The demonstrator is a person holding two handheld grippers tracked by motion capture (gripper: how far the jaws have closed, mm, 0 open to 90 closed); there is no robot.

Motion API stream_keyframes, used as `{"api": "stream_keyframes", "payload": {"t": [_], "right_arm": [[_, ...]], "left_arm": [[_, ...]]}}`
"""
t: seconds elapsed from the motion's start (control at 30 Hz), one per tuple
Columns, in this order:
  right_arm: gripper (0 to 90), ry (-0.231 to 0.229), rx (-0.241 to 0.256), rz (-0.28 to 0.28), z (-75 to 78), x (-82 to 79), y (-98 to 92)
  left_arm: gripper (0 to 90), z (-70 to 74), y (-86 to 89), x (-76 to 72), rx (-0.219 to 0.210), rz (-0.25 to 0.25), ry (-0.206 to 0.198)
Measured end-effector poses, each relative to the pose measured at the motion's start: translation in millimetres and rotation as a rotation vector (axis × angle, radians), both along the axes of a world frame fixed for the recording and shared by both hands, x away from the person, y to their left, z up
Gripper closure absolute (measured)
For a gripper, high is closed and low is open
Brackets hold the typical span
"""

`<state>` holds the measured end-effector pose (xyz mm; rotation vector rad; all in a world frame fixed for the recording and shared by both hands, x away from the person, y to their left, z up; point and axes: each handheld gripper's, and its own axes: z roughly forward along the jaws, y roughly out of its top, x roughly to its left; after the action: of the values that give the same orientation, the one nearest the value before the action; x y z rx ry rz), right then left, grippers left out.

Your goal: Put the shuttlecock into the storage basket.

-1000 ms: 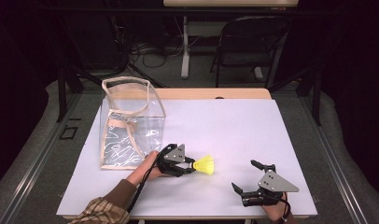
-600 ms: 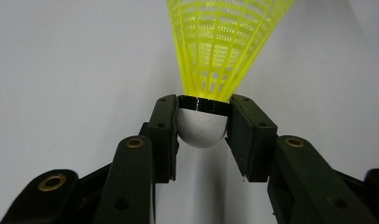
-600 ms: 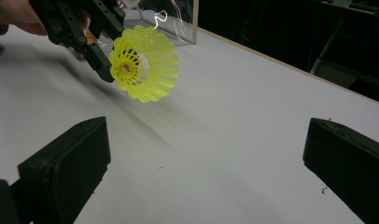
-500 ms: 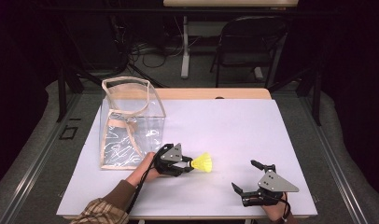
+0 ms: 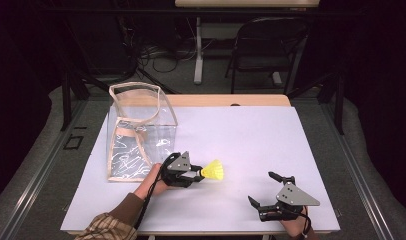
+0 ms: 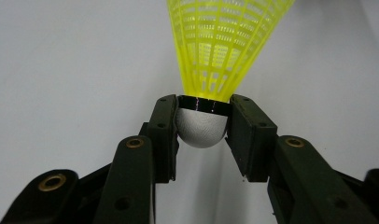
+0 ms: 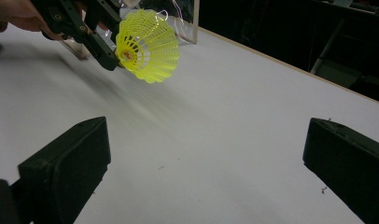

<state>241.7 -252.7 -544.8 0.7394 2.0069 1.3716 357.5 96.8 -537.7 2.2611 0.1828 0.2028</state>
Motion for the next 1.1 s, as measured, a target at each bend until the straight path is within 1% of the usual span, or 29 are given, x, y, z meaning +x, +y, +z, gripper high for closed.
{"api": "stream_keyframes", "payload": {"t": [0.17, 0.23, 0.43, 0.53, 0.67, 0.87, 0.9, 1.1], "right_arm": [[0.1, -0.001, 0.000, 0.000, -0.2, 0.3, 0.1], [0.1, 0.006, 0.004, 0.000, -0.6, 0.2, 0.5], [0.1, 0.000, 0.000, 0.000, -0.1, 0.1, 0.0], [0.1, -0.001, 0.000, -0.001, -0.1, 0.0, 0.2], [0.1, 0.000, 0.000, 0.001, -0.2, 0.2, 0.1], [0.1, 0.000, -0.001, 0.003, 0.0, 0.1, 0.0], [0.1, 0.001, -0.001, 0.003, 0.0, 0.1, -0.1], [0.1, 0.003, 0.003, 0.002, -0.4, 0.3, 0.3]], "left_arm": [[63.6, 0.5, 2.8, -0.7, -0.003, 0.023, 0.001], [63.6, 0.8, 3.9, -0.6, -0.005, 0.032, 0.000], [63.6, 1.6, 6.9, -1.0, -0.017, 0.056, 0.001], [63.6, 2.2, 8.6, -1.0, -0.014, 0.059, 0.000], [63.6, 2.4, 10.4, -1.8, -0.018, 0.073, 0.008], [63.6, 3.3, 13.5, -2.4, -0.023, 0.086, 0.004], [63.6, 3.4, 13.9, -2.5, -0.023, 0.090, 0.008], [63.6, 4.4, 17.0, -3.6, -0.017, 0.099, 0.007]]}}
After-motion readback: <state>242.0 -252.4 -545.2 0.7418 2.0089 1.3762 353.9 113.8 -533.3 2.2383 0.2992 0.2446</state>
